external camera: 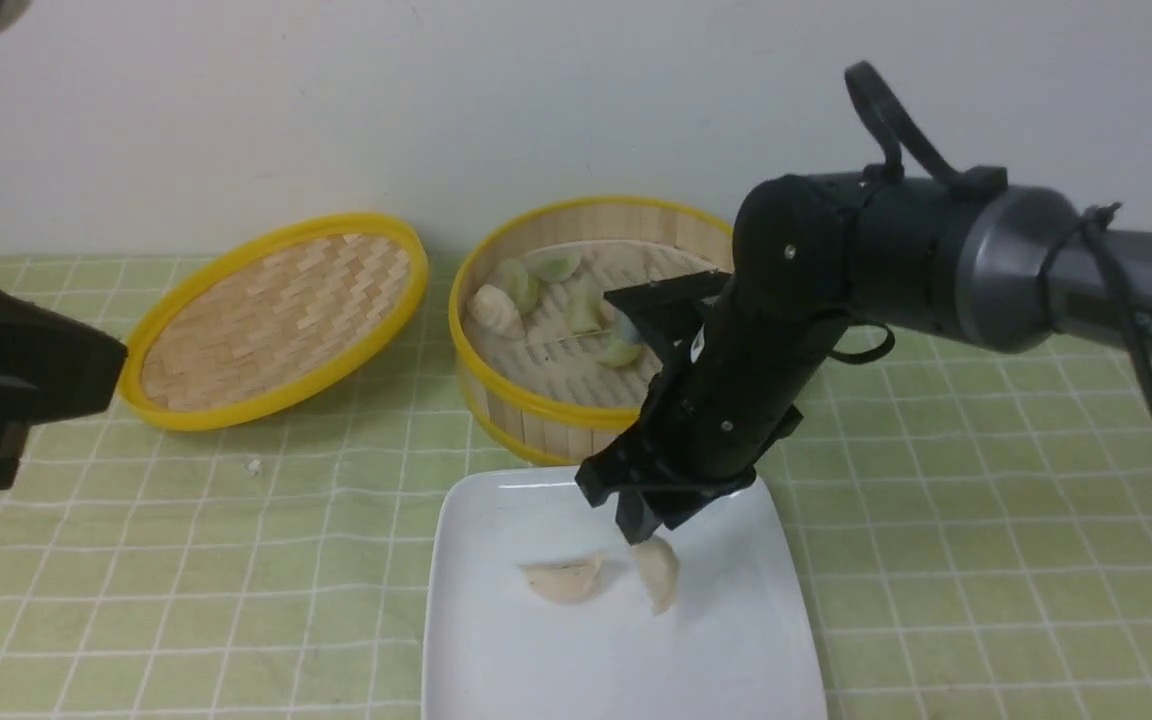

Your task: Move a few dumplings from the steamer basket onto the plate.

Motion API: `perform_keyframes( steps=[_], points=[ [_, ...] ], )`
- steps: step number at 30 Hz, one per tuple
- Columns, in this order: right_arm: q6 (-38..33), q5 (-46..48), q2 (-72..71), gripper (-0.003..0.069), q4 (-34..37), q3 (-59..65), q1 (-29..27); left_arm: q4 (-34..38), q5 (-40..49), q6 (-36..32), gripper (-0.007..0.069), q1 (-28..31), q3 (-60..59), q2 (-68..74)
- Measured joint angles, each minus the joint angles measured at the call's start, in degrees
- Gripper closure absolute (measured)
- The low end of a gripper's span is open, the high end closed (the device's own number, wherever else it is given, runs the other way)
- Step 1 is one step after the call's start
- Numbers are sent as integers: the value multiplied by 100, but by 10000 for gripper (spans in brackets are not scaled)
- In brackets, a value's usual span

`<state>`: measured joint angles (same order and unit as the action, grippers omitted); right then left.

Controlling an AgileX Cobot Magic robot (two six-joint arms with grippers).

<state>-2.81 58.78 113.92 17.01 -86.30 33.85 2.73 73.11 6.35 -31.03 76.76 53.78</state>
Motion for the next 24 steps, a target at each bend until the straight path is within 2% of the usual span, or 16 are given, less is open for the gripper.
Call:
perform_keyframes(
  steps=[2,3,6,9,11,15,16,19,24],
  points=[
    [7,0,7,333,-12,0,0,0,0,-7,631,0,0,0],
    [18,0,7,277,-20,0,0,0,0,-12,631,0,0,0],
    [20,216,7,195,-24,-131,0,0,0,-43,631,0,0,0],
    [20,589,-27,211,-87,-402,0,0,0,-43,631,0,0,0],
    [20,945,-229,298,-179,-723,0,0,0,-54,631,0,0,0],
    [163,1125,-989,544,-365,-1113,0,0,0,-126,631,0,0,0],
    [281,1146,-1213,587,-427,-1154,0,0,0,-168,631,0,0,0],
    [601,1211,-2097,652,-744,-1209,0,0,0,-231,631,0,0,0],
    [1105,1160,-3551,671,-1364,-1049,0,0,0,-249,631,0,0,0]
  ],
)
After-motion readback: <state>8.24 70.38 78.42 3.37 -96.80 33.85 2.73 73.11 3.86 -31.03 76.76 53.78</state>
